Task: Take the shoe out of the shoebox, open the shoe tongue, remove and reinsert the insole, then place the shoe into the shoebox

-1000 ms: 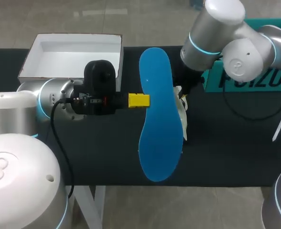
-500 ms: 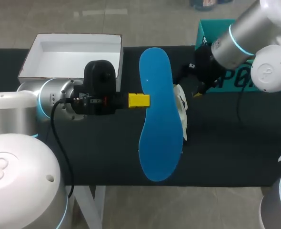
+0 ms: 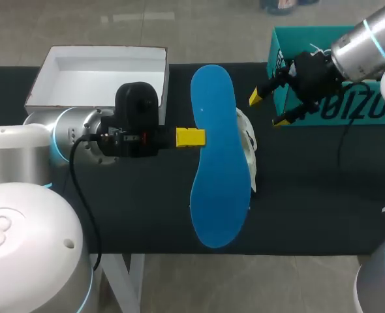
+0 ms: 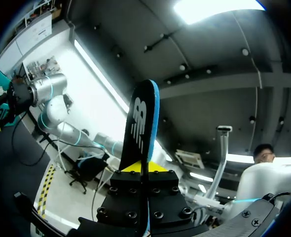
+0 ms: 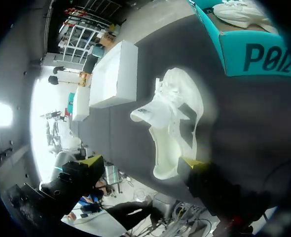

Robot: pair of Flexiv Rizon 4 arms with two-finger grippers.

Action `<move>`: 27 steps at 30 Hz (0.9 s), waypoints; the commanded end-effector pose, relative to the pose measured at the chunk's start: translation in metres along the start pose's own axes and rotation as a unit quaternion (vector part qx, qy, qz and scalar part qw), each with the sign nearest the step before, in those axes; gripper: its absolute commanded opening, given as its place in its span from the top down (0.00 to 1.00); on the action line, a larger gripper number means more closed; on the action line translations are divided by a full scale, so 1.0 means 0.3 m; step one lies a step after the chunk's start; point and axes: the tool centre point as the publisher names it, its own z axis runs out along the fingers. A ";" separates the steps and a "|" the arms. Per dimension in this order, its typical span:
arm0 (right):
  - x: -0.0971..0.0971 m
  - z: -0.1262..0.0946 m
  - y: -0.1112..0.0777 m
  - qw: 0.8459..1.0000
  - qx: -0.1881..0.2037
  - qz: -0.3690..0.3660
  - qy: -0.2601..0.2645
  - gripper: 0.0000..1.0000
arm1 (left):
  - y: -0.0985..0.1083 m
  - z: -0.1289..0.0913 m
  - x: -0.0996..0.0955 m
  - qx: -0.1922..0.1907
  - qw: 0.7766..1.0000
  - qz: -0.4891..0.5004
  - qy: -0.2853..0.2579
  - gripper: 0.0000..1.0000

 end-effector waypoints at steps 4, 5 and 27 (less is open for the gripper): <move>-0.001 -0.097 0.014 0.960 0.137 0.031 0.243 0.00 | 0.004 -0.002 -0.003 0.001 1.000 0.000 0.001 1.00; 0.002 -0.096 0.018 0.959 0.137 0.032 0.244 0.00 | 0.004 -0.002 -0.003 0.001 1.000 0.000 0.001 1.00; 0.036 -0.096 0.025 0.958 0.113 0.060 0.255 0.00 | -0.050 -0.106 -0.166 -0.253 0.916 0.310 -0.029 1.00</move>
